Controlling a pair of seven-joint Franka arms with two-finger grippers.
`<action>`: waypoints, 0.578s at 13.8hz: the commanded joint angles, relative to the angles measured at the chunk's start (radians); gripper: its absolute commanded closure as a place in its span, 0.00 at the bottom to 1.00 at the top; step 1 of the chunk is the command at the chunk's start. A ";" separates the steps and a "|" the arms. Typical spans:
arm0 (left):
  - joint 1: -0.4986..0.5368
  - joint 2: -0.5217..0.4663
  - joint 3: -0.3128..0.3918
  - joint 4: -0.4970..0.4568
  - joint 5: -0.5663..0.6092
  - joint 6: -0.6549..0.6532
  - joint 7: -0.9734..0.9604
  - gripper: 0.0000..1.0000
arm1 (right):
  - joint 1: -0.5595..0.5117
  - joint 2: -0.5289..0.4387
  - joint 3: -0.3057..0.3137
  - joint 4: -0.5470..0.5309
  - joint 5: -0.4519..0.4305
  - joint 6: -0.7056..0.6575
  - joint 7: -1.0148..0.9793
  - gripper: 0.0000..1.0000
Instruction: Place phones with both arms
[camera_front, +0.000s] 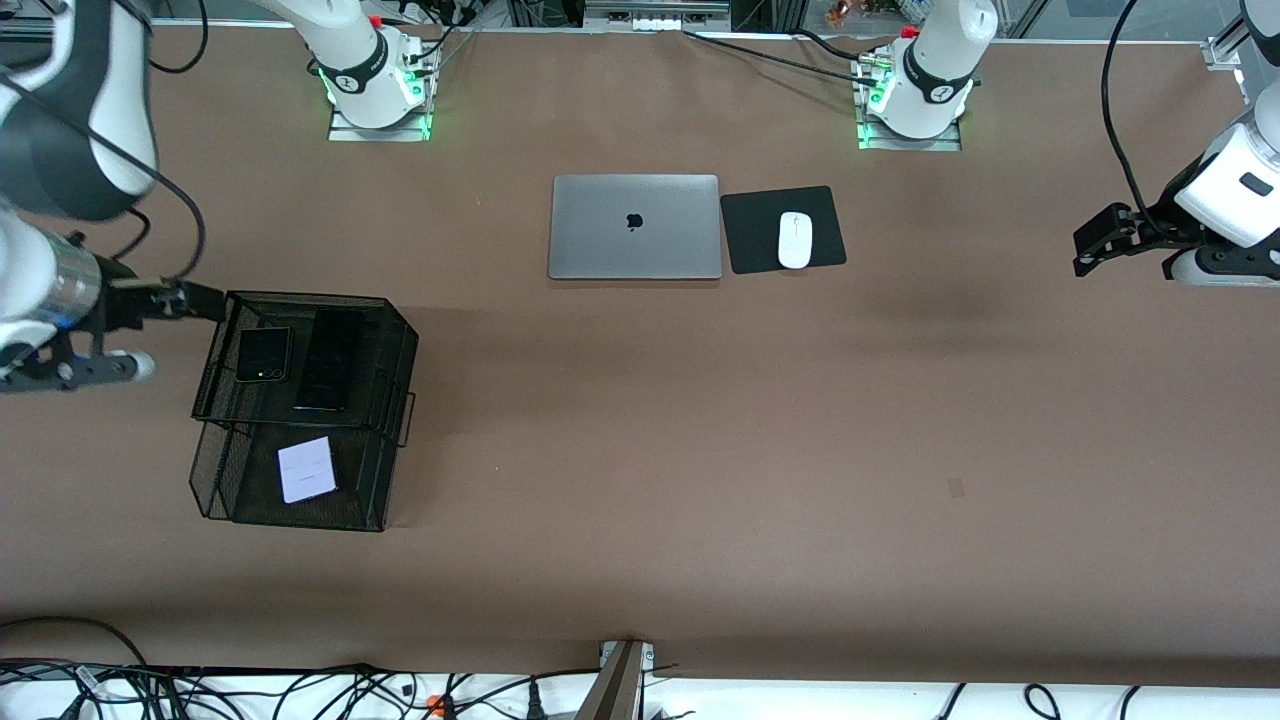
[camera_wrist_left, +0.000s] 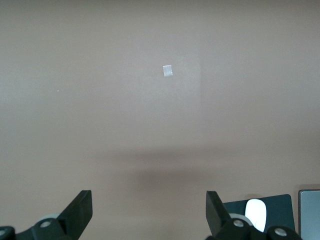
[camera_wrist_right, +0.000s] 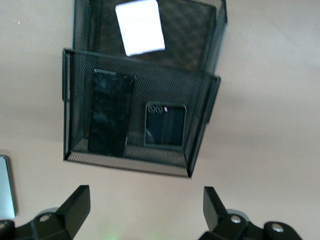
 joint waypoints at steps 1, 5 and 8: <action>0.006 -0.003 -0.011 0.011 0.025 -0.017 -0.011 0.00 | -0.234 -0.192 0.246 -0.192 -0.067 0.058 0.052 0.00; 0.008 -0.003 -0.009 0.011 0.024 -0.017 -0.011 0.00 | -0.342 -0.265 0.308 -0.277 -0.070 0.121 0.051 0.00; 0.006 -0.003 -0.009 0.011 0.025 -0.017 -0.011 0.00 | -0.384 -0.225 0.380 -0.180 -0.102 0.074 0.048 0.00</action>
